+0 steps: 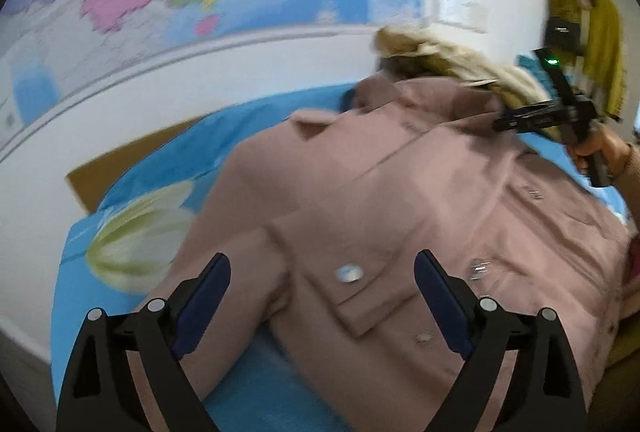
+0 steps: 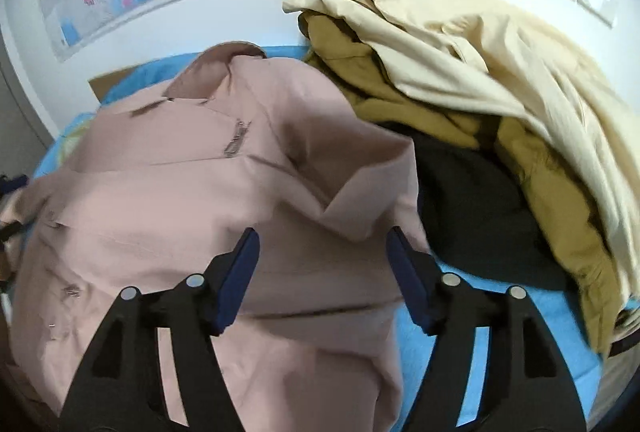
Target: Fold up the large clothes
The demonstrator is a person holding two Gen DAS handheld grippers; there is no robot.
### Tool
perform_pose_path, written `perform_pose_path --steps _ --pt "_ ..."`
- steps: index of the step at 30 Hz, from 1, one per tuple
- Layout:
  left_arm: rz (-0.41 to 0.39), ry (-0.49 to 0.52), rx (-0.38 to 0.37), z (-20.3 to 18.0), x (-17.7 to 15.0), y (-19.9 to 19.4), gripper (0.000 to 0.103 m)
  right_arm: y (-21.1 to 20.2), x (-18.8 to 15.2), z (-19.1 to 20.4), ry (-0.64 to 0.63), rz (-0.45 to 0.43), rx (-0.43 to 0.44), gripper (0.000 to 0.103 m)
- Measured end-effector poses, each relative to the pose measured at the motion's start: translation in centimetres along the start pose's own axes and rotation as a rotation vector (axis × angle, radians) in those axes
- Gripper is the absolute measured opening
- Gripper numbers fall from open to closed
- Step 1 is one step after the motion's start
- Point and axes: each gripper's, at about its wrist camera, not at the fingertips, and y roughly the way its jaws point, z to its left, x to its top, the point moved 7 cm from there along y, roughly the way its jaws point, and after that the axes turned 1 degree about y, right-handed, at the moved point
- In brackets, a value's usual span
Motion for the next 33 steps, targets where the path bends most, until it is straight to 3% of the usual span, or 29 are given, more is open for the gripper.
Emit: perform_pose_path --steps 2,4,7,10,12,13,18,23,25,27,29,31,33 --pt "0.073 -0.047 0.038 1.1 -0.6 1.9 0.086 1.0 -0.1 -2.1 0.061 0.021 0.012 0.037" --pt "0.115 -0.074 0.046 1.5 -0.9 3.5 0.082 2.4 0.4 -4.6 0.111 0.028 -0.027 0.032" --pt "0.133 -0.097 0.043 1.6 -0.5 5.3 0.076 2.6 -0.1 -5.6 0.175 0.040 -0.004 0.032" --pt "0.119 -0.086 0.032 1.3 0.4 6.1 0.061 1.1 -0.6 -4.6 0.138 0.023 -0.007 0.036" --pt "0.115 -0.069 0.042 1.1 1.1 6.7 0.041 -0.1 -0.8 -3.5 0.122 0.004 0.011 0.040" --pt "0.108 -0.060 0.050 1.0 1.4 6.8 0.038 -0.6 -0.7 -2.9 0.118 -0.008 0.022 0.042" --pt "0.079 -0.074 0.063 1.5 3.4 7.5 0.003 -4.1 -0.8 0.8 0.088 -0.081 0.106 0.048" --pt "0.000 -0.129 0.106 3.5 5.7 6.7 0.004 -5.5 -0.5 7.9 -0.042 -0.084 0.267 0.051" --pt "0.003 -0.118 0.140 3.9 5.8 6.8 0.009 -5.1 -0.5 11.4 -0.131 -0.075 0.300 0.056" --pt "0.017 -0.113 0.188 4.5 5.5 6.6 0.042 -3.7 -0.6 14.6 -0.204 -0.049 0.323 0.057" --pt "0.005 -0.136 0.191 5.1 5.1 5.5 0.052 -2.1 -0.8 17.6 -0.255 -0.009 0.348 0.057" --pt "-0.008 -0.146 0.220 5.9 4.7 3.9 0.054 0.1 -0.8 20.1 -0.305 0.038 0.365 0.056" --pt "-0.018 -0.141 0.273 6.9 3.9 1.7 0.067 2.0 -1.0 22.2 -0.345 0.082 0.369 0.055"
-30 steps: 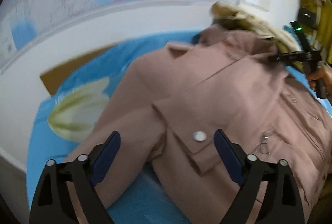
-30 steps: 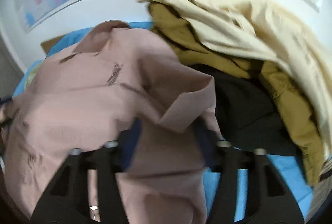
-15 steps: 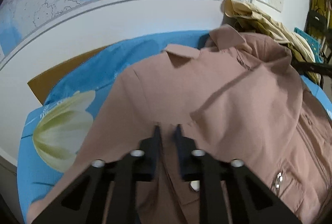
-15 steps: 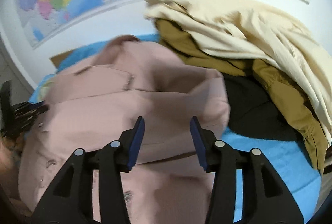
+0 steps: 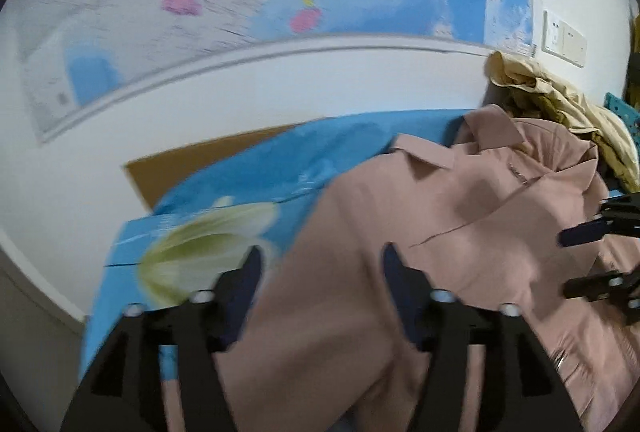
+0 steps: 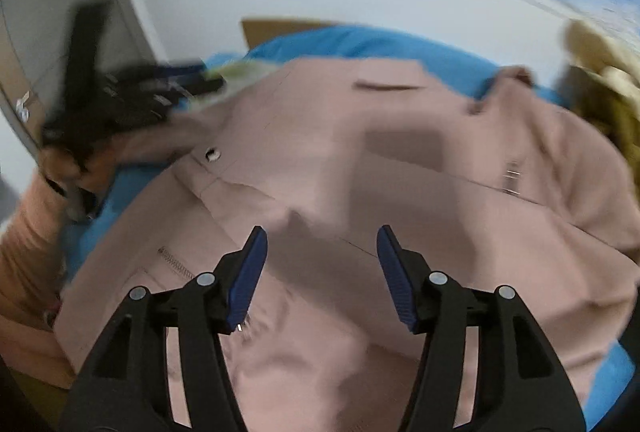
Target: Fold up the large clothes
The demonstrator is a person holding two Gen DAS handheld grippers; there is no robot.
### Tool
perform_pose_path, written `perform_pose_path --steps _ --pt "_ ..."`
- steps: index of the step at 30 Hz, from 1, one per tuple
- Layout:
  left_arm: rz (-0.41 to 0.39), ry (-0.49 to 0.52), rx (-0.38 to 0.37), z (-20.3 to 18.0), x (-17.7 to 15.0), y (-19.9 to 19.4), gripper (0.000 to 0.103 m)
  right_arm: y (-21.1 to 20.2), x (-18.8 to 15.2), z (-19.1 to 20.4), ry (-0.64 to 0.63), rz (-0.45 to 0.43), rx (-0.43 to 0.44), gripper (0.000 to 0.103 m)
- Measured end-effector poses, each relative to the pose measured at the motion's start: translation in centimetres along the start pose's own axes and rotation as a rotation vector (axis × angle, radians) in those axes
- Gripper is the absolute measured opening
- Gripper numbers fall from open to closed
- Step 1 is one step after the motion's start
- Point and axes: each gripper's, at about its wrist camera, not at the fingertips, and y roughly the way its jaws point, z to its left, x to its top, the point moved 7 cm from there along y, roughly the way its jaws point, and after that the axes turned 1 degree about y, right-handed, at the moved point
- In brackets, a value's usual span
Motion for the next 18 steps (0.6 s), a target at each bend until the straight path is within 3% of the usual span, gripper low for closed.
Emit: perform_pose_path --steps 3,9,15,17,18 --pt "-0.008 -0.010 0.088 4.1 -1.6 -3.3 0.070 2.3 0.3 -0.6 0.007 0.037 -0.057 0.055" --pt "0.063 -0.044 0.142 10.9 -7.2 -7.6 0.077 1.5 0.6 -2.1 0.109 0.014 -0.053 0.052" --pt "0.175 0.138 0.148 10.1 -12.5 -8.0 0.077 -1.2 0.4 1.7 0.068 -0.037 0.058 0.059" --pt "0.211 0.193 0.181 9.9 -13.2 -7.2 0.077 -1.0 0.3 3.1 0.052 -0.031 0.087 0.059" --pt "0.238 0.209 0.190 9.9 -13.6 -6.5 0.069 -0.9 0.1 3.9 0.038 -0.027 0.101 0.059"
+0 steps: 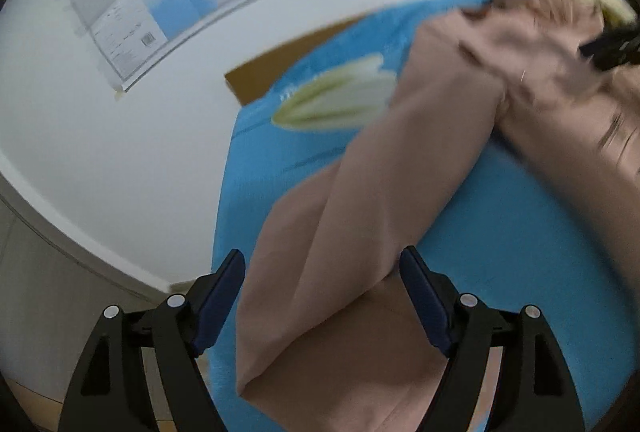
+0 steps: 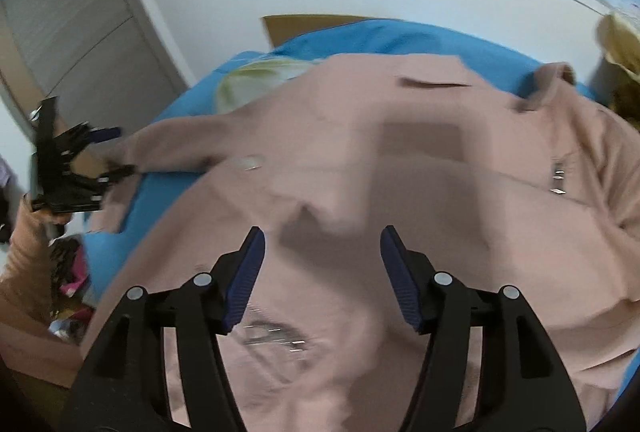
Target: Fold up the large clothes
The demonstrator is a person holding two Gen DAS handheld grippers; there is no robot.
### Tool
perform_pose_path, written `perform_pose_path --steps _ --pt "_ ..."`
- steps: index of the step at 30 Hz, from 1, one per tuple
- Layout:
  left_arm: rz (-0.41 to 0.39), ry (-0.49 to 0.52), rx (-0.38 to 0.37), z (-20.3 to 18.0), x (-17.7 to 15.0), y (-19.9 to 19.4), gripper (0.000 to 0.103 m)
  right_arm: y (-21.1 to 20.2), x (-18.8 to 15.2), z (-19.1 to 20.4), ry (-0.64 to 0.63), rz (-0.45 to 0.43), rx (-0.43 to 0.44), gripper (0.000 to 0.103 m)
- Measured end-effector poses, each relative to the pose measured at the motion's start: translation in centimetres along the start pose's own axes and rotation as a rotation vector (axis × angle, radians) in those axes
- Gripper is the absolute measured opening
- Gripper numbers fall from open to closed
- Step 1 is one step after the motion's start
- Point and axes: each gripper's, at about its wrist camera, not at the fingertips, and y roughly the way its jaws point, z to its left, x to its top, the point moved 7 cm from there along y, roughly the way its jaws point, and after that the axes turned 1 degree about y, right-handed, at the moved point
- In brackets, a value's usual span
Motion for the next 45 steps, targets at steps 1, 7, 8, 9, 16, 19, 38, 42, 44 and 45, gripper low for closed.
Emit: perform_pose_path --steps 1,7,8,9,16,19,38,42,44,45 --pt "0.016 0.003 -0.005 -0.1 -0.1 0.4 0.060 0.1 -0.1 0.9 -0.011 0.006 0.017 0.059" --pt "-0.033 -0.085 -0.153 0.6 1.5 -1.8 0.003 1.6 -0.2 9.2 -0.150 0.024 0.188 0.059" --pt "-0.056 -0.109 -0.182 0.9 2.0 -2.7 0.003 2.3 -0.1 11.3 -0.167 0.035 0.245 0.059" --pt "-0.069 -0.123 -0.200 1.1 2.4 -3.3 0.003 3.1 -0.1 13.0 -0.183 0.051 0.289 0.060" --pt "-0.108 -0.190 -0.302 1.4 4.4 -6.1 0.003 10.8 -0.2 21.6 -0.220 0.171 0.395 0.068" --pt "-0.100 -0.198 -0.301 1.5 4.6 -6.1 0.003 12.4 -0.2 23.1 -0.223 0.182 0.409 0.069" --pt "-0.298 -0.386 -0.874 -1.4 9.3 -12.3 0.059 -12.7 -0.2 1.3 0.245 -0.222 0.577 0.005" --pt "-0.293 -0.314 -0.815 -4.7 10.1 -10.7 0.066 -11.8 -4.9 -8.4 0.459 -0.185 0.356 0.010" --pt "-0.250 -0.288 -0.753 -6.0 10.0 -8.7 0.066 -10.1 -8.0 -12.6 0.552 -0.108 0.168 0.013" --pt "-0.215 -0.272 -0.723 -6.9 9.8 -7.3 0.067 -9.8 -9.2 -13.9 0.587 -0.092 0.138 0.019"
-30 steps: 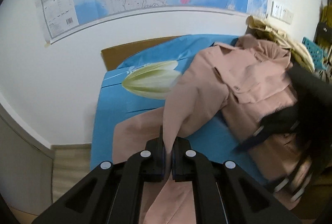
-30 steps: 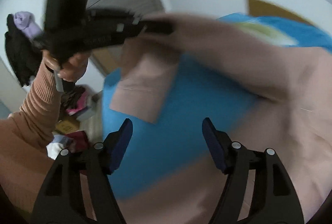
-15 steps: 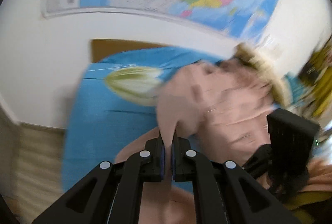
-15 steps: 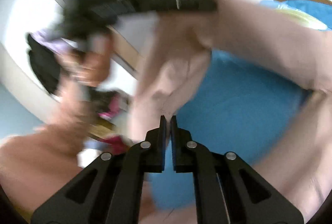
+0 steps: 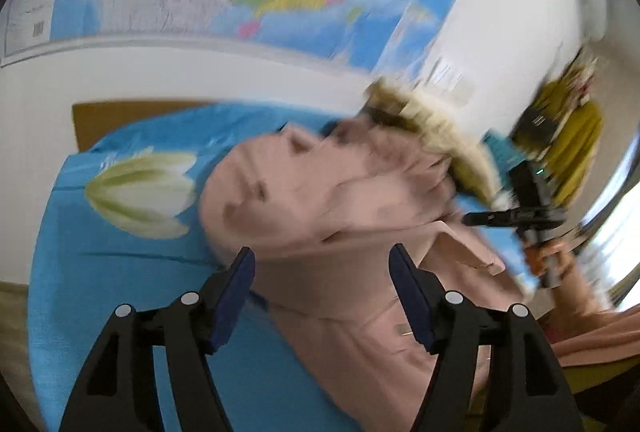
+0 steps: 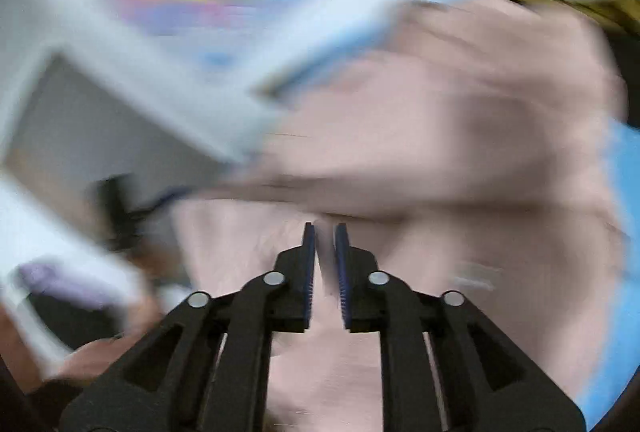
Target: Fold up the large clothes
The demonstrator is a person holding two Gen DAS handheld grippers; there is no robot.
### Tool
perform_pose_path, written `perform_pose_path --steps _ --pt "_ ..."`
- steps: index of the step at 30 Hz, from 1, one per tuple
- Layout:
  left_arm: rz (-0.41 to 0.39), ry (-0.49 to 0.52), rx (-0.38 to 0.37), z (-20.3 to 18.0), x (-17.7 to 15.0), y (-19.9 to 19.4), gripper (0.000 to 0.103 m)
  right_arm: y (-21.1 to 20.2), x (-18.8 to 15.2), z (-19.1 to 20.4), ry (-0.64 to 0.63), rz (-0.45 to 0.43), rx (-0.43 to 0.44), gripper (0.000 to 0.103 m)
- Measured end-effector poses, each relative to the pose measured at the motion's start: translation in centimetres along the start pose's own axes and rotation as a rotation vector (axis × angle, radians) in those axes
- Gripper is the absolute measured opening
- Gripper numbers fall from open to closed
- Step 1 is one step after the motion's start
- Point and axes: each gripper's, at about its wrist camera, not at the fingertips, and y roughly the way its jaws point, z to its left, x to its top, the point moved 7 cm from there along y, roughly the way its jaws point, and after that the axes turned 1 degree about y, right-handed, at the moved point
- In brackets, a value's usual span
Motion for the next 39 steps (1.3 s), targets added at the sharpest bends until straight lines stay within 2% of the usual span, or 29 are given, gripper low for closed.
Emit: perform_pose_path --steps 1,2,3,5,6,9,10,11,12,14,16,17,18,19,20,21,22,25,27,29,31,34,35,36,37,38,39 --pt "0.029 0.001 0.031 0.4 -0.5 1.2 0.067 0.1 -0.3 -0.8 0.010 0.001 -0.010 0.023" --pt "0.069 -0.004 0.063 0.9 -1.2 2.6 0.067 -0.2 -0.6 -1.1 0.000 -0.029 -0.015 0.031" --pt "0.091 -0.005 0.074 1.3 -1.7 3.4 0.067 -0.8 -0.8 -0.7 -0.030 -0.053 -0.011 0.047" --pt "0.125 -0.033 0.089 2.3 -2.4 4.6 0.067 -2.0 -0.9 0.8 -0.128 -0.094 -0.012 0.069" --pt "0.131 -0.051 0.083 2.8 -2.4 5.0 0.067 -2.3 -1.4 2.5 -0.196 -0.101 -0.015 0.077" --pt "0.122 -0.090 0.060 3.8 -1.9 5.6 0.066 -1.2 -3.4 7.7 -0.429 -0.074 -0.041 0.088" --pt "0.115 -0.099 0.055 3.8 -1.5 5.9 0.065 0.0 -4.5 9.3 -0.526 -0.052 -0.071 0.089" --pt "0.105 -0.108 0.045 3.9 -1.0 6.1 0.054 0.8 -5.6 10.4 -0.586 -0.034 -0.098 0.090" --pt "0.098 -0.110 0.046 3.7 -0.5 6.3 0.036 2.1 -6.4 11.1 -0.653 -0.013 -0.142 0.090" --pt "0.087 -0.101 0.055 3.2 0.8 6.7 0.022 4.1 -8.0 11.7 -0.761 0.020 -0.209 0.090" --pt "0.080 -0.095 0.053 2.5 2.1 7.0 0.016 5.5 -9.0 11.3 -0.830 0.050 -0.273 0.088" --pt "0.079 -0.086 0.052 2.1 2.7 7.1 0.013 6.5 -9.1 10.7 -0.848 0.068 -0.332 0.079" --pt "0.075 -0.073 0.054 1.4 3.3 7.3 0.012 7.1 -8.9 9.9 -0.842 0.084 -0.365 0.060" --pt "0.071 -0.060 0.052 0.9 3.9 7.5 0.012 7.4 -8.5 9.3 -0.807 0.111 -0.350 0.047" --pt "0.069 -0.048 0.051 0.3 4.5 7.6 0.011 7.1 -8.3 9.0 -0.768 0.114 -0.311 0.024" --pt "0.066 -0.036 0.053 -0.3 5.2 7.8 0.011 6.3 -7.5 8.9 -0.718 0.105 -0.262 0.009" --pt "0.064 -0.029 0.055 -0.7 5.8 8.0 0.011 5.4 -6.8 8.9 -0.681 0.098 -0.221 0.007" --pt "0.038 0.007 0.070 -1.8 8.0 8.4 0.013 -0.5 -2.2 8.6 -0.504 -0.031 -0.042 0.007" --pt "0.016 0.000 0.075 -2.2 9.3 9.0 0.025 -4.5 1.1 7.2 -0.394 -0.136 0.024 0.006" --pt "-0.007 -0.043 0.078 -1.9 10.3 9.6 0.061 -7.5 3.9 4.2 -0.262 -0.212 0.050 0.006" --pt "-0.032 -0.058 0.107 -1.4 10.6 9.9 0.062 -8.5 5.4 0.8 -0.151 -0.232 0.016 0.006" --pt "-0.025 -0.088 0.084 -0.6 9.6 10.3 0.063 -5.7 5.4 -4.0 0.004 -0.125 -0.002 0.010" --pt "-0.019 -0.080 0.109 -0.3 9.0 10.3 0.063 -4.9 5.1 -4.8 0.032 -0.104 -0.015 0.016" --pt "-0.012 -0.069 0.127 -0.1 8.5 10.3 0.063 -4.2 4.5 -5.2 0.056 -0.095 -0.027 0.031" --pt "-0.001 -0.054 0.144 0.1 7.9 10.3 0.064 -4.0 4.2 -5.8 0.068 -0.108 -0.021 0.040" --pt "0.017 -0.039 0.167 0.2 7.1 10.3 0.065 -4.2 4.3 -5.9 0.061 -0.125 -0.012 0.059" --pt "0.030 -0.024 0.180 0.2 6.5 10.4 0.065 -4.5 4.2 -5.7 0.049 -0.149 -0.010 0.069"
